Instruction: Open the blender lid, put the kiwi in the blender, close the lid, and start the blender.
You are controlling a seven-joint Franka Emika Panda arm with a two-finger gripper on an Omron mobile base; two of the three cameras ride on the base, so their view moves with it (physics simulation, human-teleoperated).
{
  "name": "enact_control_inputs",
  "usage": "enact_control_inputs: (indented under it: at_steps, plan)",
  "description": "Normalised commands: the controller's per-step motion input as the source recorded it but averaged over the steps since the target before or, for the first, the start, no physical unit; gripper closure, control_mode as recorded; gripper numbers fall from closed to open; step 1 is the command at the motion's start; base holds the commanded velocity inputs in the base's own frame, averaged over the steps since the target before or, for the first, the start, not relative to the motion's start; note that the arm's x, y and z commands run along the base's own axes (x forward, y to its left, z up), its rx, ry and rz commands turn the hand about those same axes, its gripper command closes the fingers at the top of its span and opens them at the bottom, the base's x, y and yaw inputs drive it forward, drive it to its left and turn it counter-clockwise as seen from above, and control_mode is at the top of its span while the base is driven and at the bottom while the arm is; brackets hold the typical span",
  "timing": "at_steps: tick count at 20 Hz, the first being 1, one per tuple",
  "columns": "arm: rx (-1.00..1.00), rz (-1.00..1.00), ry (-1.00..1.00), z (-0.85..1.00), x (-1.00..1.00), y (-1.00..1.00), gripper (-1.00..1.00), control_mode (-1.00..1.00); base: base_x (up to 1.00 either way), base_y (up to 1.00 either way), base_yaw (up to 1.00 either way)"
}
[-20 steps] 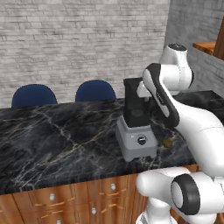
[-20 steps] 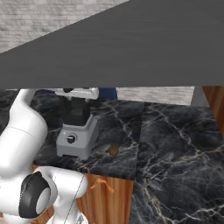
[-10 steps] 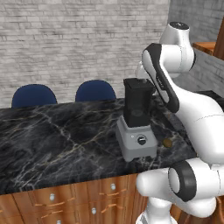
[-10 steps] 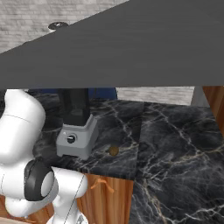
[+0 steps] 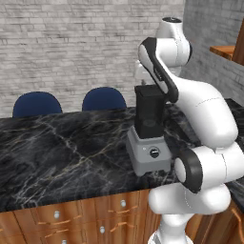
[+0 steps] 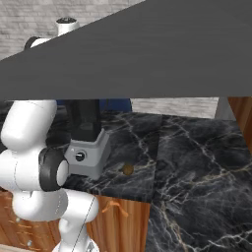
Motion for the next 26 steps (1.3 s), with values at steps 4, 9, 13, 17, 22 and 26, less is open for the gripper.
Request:
enact_control_inputs:
  at_steps: [4,9,13,17,22,26]
  plan:
    - [0.00,0.00,0.10,-0.18,0.31,0.03,-1.00,-1.00,0.00,0.00,0.00]
    - [0.00,0.00,0.01,-0.14,0.00,-0.02,-1.00,-1.00,0.00,0.00,0.00]
    - [0.00,0.00,-0.01,-0.09,-0.03,0.00,-1.00,-1.00,0.00,0.00,0.00]
    - [0.00,0.00,0.00,-0.13,-0.01,0.00,-1.00,-1.00,0.00,0.00,0.00]
    - [0.00,0.00,-0.02,-0.04,-0.18,0.00,-1.00,-1.00,0.00,0.00,0.00]
    - [0.00,0.00,-0.01,-0.01,-0.20,0.00,-1.00,-1.00,0.00,0.00,0.00]
